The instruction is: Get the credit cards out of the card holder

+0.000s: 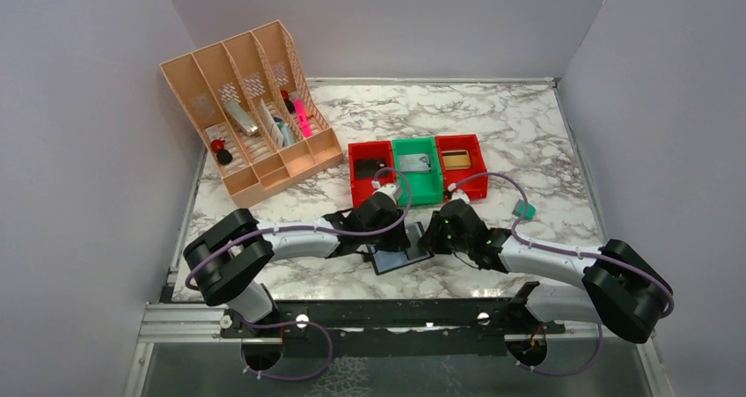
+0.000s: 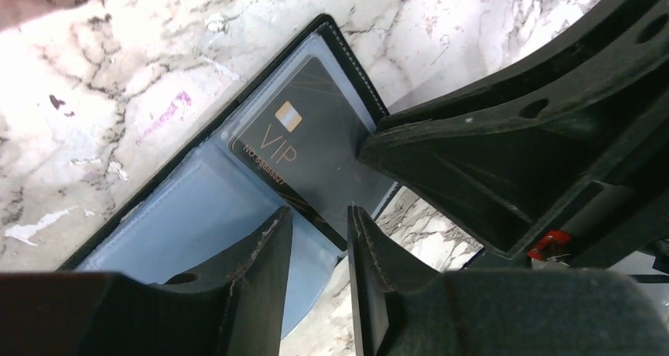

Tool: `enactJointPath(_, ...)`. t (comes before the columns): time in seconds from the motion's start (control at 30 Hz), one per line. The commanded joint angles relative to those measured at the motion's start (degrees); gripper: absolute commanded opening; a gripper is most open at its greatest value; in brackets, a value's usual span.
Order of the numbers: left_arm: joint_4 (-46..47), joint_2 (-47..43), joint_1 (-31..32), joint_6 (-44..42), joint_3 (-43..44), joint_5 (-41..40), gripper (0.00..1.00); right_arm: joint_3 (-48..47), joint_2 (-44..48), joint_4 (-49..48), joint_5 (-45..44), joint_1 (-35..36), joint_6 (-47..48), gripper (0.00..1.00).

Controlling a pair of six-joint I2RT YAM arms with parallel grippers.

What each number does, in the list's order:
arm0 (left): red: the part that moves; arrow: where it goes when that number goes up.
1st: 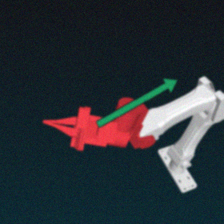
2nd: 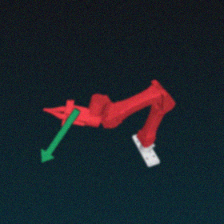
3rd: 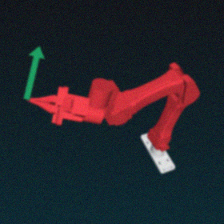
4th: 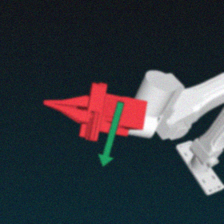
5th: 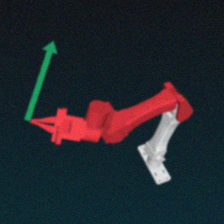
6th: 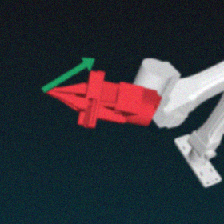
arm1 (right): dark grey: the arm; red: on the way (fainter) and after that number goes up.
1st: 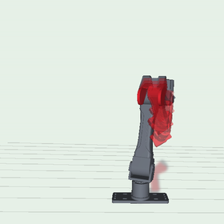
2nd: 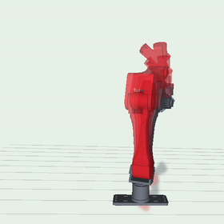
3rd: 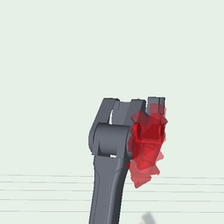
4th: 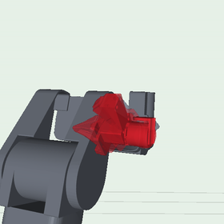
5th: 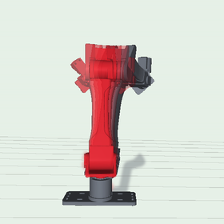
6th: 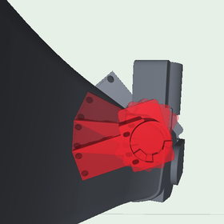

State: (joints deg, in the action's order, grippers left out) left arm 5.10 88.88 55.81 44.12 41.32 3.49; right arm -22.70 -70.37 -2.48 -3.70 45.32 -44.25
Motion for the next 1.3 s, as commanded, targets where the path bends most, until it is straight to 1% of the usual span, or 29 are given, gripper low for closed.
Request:
enactJointPath(0.0, 4.1, 1.8, 1.0, 3.9, -2.8, -2.9, 0.36, 3.1, -2.6, 5.2, 1.6, 0.1, -2.4, 0.24)
enactJointPath(0.2, 10.1, 2.8, 1.6, 9.4, -7.3, -4.6, 0.36, 3.1, -4.4, 5.2, 3.5, 0.1, -2.8, 0.24)
enactJointPath(0.33, 12.6, 5.4, 1.7, 11.4, -7.3, -3.7, 0.35, 3.5, -4.3, 4.4, 5.5, 0.1, -2.4, 0.24)
enactJointPath(0.4, 14.0, 6.8, 1.7, 12.6, -7.1, -3.2, 0.31, 4.1, -4.3, 3.4, 6.7, 0.1, -2.6, 0.24)
enactJointPath(0.5, 15.6, 7.6, 1.7, 15.0, -7.8, -3.8, 0.22, 4.5, -4.3, 3.0, 7.5, 0.1, -3.1, 0.24)
enactJointPath(0.6, 17.0, 7.2, 1.8, 16.6, -9.6, -4.7, 0.18, 4.3, -4.5, 4.0, 6.3, 0.1, -3.6, 0.24)
enactJointPath(0.73, 17.8, 6.9, 1.8, 16.8, -9.8, -4.5, 0.10, 3.6, -5.0, 4.9, 5.7, 0.1, -3.3, 0.24)
enactJointPath(0.83, 18.2, 7.3, 1.8, 16.0, -9.2, -3.8, 0.01, 3.8, -5.2, 3.3, 7.2, 0.1, -2.5, 0.24)
enactJointPath(0.87, 18.4, 7.4, 1.8, 15.8, -9.0, -3.4, 0.00, 3.5, -5.4, 3.1, 7.7, 0.1, -2.2, 0.24)
enactJointPath(1.0, 19.2, 6.7, 1.8, 14.5, -9.2, -1.9, 0.00, 2.5, -6.0, 5.1, 6.1, 0.1, -2.0, 0.24)
enactJointPath(1.1, 19.1, 4.9, 1.8, 14.6, -10.8, -2.8, 0.00, 3.0, -5.2, 6.0, 4.0, 0.1, -3.6, 0.24)
enactJointPath(1.2, 19.1, 2.7, 1.8, 14.3, -13.0, -3.9, 0.00, 3.8, -3.9, 5.7, 3.7, 0.1, -4.5, 0.24)
enactJointPath(1.27, 19.1, 1.7, 1.7, 12.7, -13.6, -3.6, 0.00, 4.1, -3.3, 5.3, 3.9, 0.1, -4.7, 0.24)
